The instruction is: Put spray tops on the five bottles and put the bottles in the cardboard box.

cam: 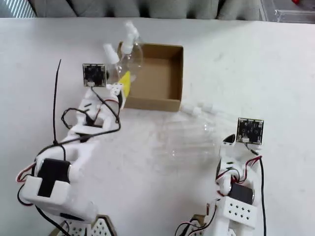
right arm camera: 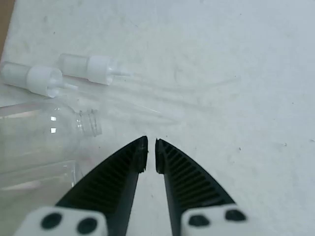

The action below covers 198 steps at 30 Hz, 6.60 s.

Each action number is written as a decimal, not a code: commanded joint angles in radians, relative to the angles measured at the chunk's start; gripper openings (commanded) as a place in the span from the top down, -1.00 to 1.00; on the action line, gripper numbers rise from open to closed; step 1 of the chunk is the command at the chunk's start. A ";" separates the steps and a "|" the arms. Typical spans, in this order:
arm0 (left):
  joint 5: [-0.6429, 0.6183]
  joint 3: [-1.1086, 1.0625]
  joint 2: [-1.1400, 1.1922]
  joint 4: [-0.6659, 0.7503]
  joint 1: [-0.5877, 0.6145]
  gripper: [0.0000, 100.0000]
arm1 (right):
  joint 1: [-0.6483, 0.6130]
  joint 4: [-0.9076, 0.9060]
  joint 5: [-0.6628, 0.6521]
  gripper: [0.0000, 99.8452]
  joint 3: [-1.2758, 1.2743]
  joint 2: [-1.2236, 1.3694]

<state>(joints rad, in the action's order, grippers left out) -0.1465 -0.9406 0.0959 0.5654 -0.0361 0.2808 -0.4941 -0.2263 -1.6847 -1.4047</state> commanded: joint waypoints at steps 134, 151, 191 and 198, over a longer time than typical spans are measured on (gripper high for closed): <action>0.186 -0.760 -1.807 -1.471 -0.015 0.85 | -0.553 -0.653 -0.666 0.87 0.617 0.012; 0.267 -0.760 -1.807 -1.473 -0.015 0.85 | -0.808 -0.878 -1.060 0.48 0.715 0.381; 0.275 -0.760 -1.807 -1.473 -0.016 0.85 | -0.259 -0.782 -1.197 0.67 1.794 1.667; 0.275 -0.760 -1.807 -1.473 -0.016 0.85 | -0.234 -0.785 -1.197 0.67 1.956 1.873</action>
<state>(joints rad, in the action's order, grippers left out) 0.1220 -1.7031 -1.6947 -0.9060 -0.0591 0.0261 -1.2689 -1.4170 0.1734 0.4350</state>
